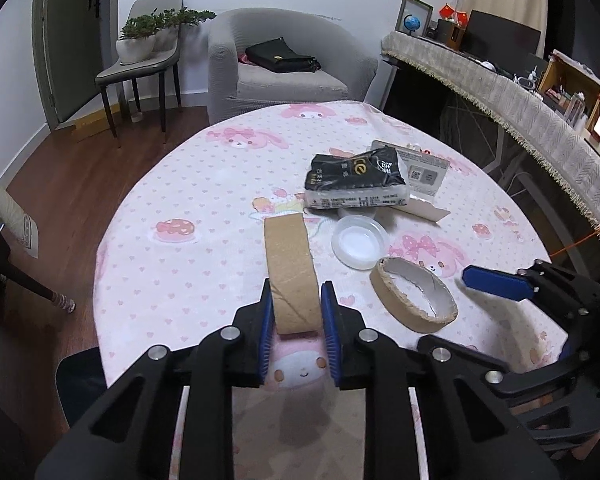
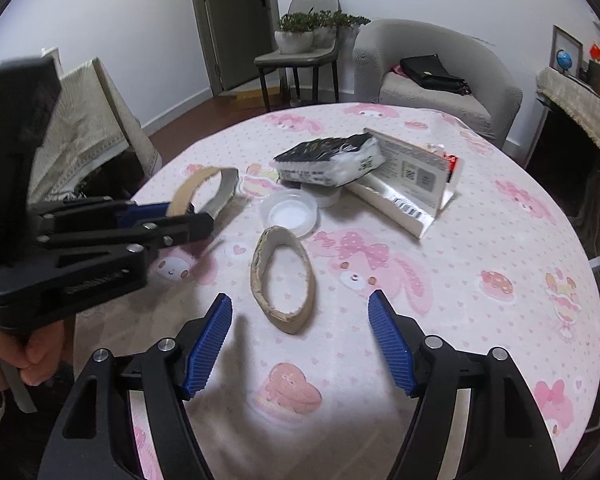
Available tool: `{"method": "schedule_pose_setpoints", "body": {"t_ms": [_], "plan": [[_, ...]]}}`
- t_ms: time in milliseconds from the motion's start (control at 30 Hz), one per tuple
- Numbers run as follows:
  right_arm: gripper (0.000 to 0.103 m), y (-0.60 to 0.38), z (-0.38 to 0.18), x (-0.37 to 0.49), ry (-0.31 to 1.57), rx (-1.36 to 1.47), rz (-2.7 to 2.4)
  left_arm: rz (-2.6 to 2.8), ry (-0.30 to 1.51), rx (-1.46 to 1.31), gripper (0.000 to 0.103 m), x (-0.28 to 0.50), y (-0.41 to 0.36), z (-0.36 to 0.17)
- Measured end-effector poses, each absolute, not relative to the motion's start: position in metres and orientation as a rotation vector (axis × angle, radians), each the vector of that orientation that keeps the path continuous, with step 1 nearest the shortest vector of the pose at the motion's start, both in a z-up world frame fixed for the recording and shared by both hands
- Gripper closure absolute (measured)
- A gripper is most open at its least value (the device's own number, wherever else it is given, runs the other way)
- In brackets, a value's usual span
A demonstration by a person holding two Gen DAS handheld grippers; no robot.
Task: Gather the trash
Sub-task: 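Grasp the tan cardboard strip with the left gripper while the right gripper grasps the brown tape roll, then carry the cardboard strip and tape roll over the teal bin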
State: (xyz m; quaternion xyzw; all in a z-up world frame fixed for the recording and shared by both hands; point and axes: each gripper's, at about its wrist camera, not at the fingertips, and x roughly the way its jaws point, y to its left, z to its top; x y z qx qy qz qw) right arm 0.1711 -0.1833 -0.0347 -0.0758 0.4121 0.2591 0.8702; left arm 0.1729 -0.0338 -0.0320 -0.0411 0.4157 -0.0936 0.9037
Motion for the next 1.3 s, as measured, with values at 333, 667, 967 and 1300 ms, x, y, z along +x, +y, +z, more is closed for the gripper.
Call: {"method": "schedule_pose_setpoints", "body": {"t_ms": [333, 667, 967, 1300], "plan": [[0.056, -0.161, -0.038, 0.184, 0.884, -0.196, 0.473, -0.194, 0.841, -0.134, 0.078, 0.162, -0.006, -0.023], [0.071, -0.135, -0.027, 0.186, 0.889, -0.185, 0.482, -0.156, 0.811, -0.143, 0.078, 0.144, 0.030, -0.015], [0.071, -0.099, -0.013, 0.184, 0.863, -0.145, 0.551, -0.075, 0.788, -0.126, 0.078, 0.130, 0.071, -0.014], [0.071, -0.040, 0.006, 0.169, 0.822, -0.164, 0.680, 0.026, 0.802, -0.143, 0.078, 0.115, 0.132, -0.025]]}}
